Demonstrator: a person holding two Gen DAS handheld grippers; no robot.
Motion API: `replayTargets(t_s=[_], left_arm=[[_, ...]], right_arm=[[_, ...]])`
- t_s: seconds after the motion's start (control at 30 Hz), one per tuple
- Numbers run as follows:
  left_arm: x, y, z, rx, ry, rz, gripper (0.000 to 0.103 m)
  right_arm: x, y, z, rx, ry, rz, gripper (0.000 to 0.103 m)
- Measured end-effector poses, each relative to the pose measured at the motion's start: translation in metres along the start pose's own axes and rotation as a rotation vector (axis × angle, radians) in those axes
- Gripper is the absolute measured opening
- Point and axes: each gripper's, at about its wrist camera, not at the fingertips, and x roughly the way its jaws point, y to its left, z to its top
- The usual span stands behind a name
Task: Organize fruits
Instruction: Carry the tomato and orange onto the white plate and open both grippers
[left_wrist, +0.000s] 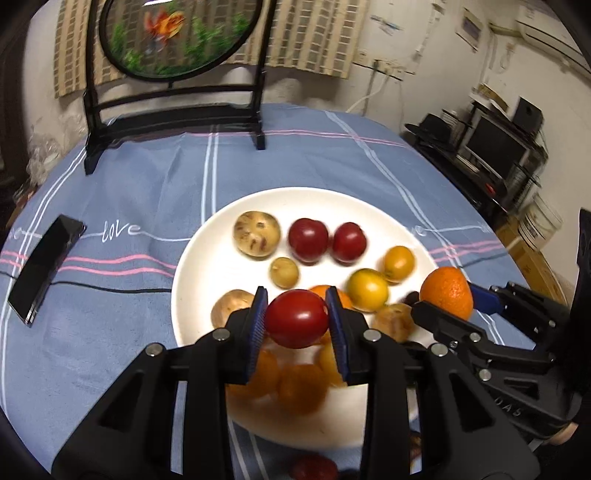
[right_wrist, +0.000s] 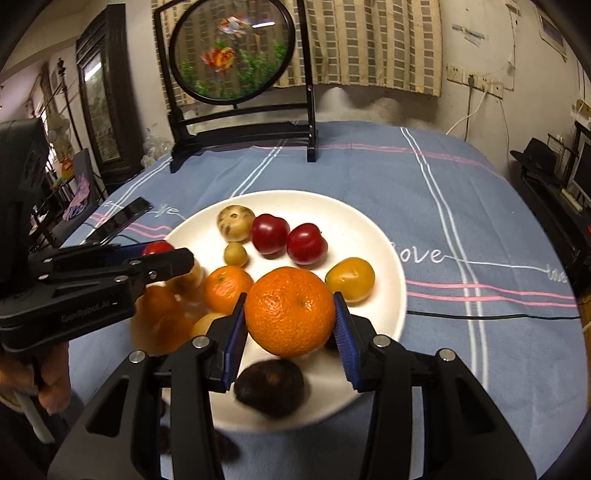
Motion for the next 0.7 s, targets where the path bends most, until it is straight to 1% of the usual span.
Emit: replayTargets(t_s=[0.03, 0.1, 0.17, 0.23, 0.33, 0.37, 0.4, 0.43, 0.47, 0.5, 0.57, 0.7], left_arm=[[0.004, 0.004, -0.001, -0.006, -0.001, 0.008, 0.033], [0.007, 0.01, -0.001, -0.016, -0.001, 0.009, 0.033], [0.008, 0.017, -0.001, -0.04, 0.007, -0.003, 0.033], [0.009, 0.019, -0.002, -0.047, 0.012, 0.0, 0.033], [0.01, 0.016, -0.004, -0.035, 0.004, 0.01, 0.034], [0.009, 0.014, -0.004, -0.031, -0.003, 0.01, 0.04], [0.009, 0.012, -0.005, -0.023, -0.014, 0.013, 0.051], [0.008, 0.01, -0.006, -0.019, -0.024, 0.017, 0.056], [0.007, 0.009, -0.006, -0.015, -0.038, 0.022, 0.064], [0.006, 0.008, -0.006, -0.011, -0.051, 0.026, 0.067], [0.001, 0.007, -0.007, -0.005, -0.076, 0.026, 0.069], [-0.007, 0.013, -0.006, -0.042, -0.111, 0.023, 0.083]], right_arm=[[0.008, -0.003, -0.002, 0.018, 0.013, 0.018, 0.044], [0.011, -0.008, -0.005, 0.048, 0.002, 0.034, 0.044], [0.014, -0.013, -0.007, 0.065, -0.004, 0.018, 0.044], [0.016, -0.015, -0.008, 0.073, -0.011, -0.023, 0.044], [0.017, -0.017, -0.008, 0.076, -0.017, -0.03, 0.045], [0.018, -0.017, -0.008, 0.077, -0.021, -0.037, 0.048], [0.017, -0.017, -0.009, 0.077, -0.033, -0.043, 0.06], [0.014, -0.017, -0.009, 0.079, -0.054, -0.051, 0.065], [0.012, -0.017, -0.009, 0.082, -0.076, -0.058, 0.067], [0.009, -0.017, -0.009, 0.081, -0.093, -0.061, 0.067], [0.007, -0.018, -0.009, 0.079, -0.107, -0.054, 0.067], [0.004, -0.022, -0.009, 0.096, -0.113, -0.042, 0.067]])
